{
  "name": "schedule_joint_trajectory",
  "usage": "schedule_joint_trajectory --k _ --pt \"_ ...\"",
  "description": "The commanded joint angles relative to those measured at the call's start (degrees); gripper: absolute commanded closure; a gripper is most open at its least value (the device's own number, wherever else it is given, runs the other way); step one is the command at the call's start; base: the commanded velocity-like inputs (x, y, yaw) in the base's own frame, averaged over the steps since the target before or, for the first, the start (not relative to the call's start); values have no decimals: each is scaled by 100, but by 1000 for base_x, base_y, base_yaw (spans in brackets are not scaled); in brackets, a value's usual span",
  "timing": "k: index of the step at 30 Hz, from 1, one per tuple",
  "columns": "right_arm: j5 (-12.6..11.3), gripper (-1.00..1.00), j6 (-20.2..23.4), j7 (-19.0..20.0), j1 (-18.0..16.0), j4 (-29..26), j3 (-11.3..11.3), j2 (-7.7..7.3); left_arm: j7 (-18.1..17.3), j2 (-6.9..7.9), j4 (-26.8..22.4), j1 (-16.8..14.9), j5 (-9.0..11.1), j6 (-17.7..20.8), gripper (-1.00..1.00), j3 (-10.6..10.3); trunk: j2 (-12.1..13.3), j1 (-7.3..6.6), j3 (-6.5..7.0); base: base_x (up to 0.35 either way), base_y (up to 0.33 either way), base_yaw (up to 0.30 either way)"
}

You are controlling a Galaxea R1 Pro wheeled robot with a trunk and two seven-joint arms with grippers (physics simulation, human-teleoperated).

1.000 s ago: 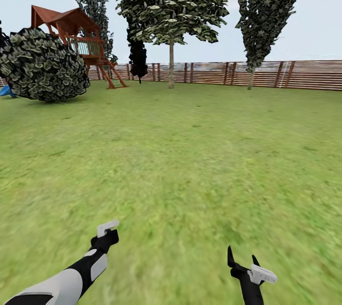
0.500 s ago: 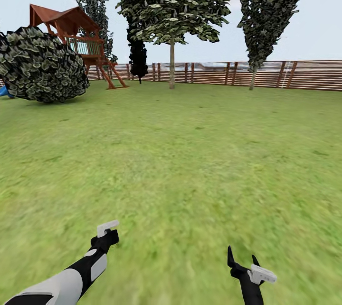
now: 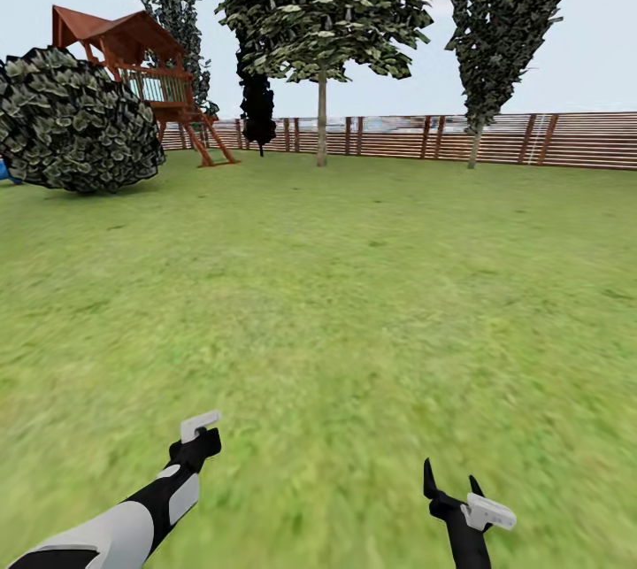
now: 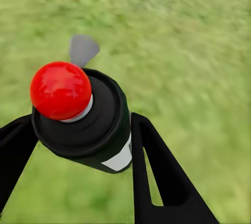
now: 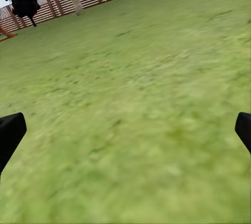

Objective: In the garden, pick up the pesticide atomizer on the floor and spray pesticide onto both trees until each tree trunk is fully covered.

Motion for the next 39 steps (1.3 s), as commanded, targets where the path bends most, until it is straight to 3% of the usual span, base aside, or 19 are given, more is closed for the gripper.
schedule_joint_trajectory --k 1,39 --pt "0 -100 0 0 0 0 0 -1 2 0 -1 0 -2 0 100 -2 0 0 0 335 113 0" --pt "0 -100 0 0 0 0 2 -2 0 0 -1 0 -2 0 100 -2 0 0 0 335 113 0"
